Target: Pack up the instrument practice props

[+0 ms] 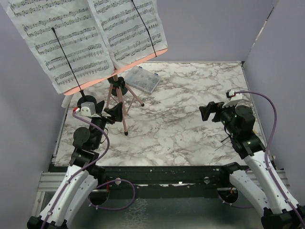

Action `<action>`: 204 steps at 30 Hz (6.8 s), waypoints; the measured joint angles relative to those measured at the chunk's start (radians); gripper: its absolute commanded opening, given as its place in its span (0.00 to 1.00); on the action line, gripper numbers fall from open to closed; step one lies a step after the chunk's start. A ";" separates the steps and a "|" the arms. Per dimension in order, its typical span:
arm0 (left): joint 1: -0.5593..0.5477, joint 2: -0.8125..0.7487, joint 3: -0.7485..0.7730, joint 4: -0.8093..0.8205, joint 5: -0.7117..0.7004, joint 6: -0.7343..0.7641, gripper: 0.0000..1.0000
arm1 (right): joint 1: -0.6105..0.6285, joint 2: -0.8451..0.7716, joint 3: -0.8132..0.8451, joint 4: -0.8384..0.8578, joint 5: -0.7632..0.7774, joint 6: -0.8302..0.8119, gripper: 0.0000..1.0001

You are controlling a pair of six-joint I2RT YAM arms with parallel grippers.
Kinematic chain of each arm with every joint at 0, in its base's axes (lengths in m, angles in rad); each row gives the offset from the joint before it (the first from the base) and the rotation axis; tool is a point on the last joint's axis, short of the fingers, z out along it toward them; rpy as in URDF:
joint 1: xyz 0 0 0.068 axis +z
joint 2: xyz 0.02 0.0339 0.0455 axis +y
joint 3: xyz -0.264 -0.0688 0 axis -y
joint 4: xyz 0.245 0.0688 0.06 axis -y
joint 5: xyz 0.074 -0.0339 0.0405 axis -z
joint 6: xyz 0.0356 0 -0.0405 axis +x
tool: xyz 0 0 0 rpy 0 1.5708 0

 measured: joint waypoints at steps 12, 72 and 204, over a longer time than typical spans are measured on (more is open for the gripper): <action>-0.005 0.284 0.063 0.332 0.035 0.169 0.88 | 0.000 0.011 0.001 0.082 -0.073 -0.034 1.00; -0.152 0.757 0.243 0.787 -0.238 0.410 0.00 | 0.000 -0.082 -0.058 0.125 -0.063 -0.053 1.00; -0.615 0.762 1.255 -0.853 -0.169 0.061 0.80 | 0.000 0.026 1.110 -0.761 0.188 0.072 0.99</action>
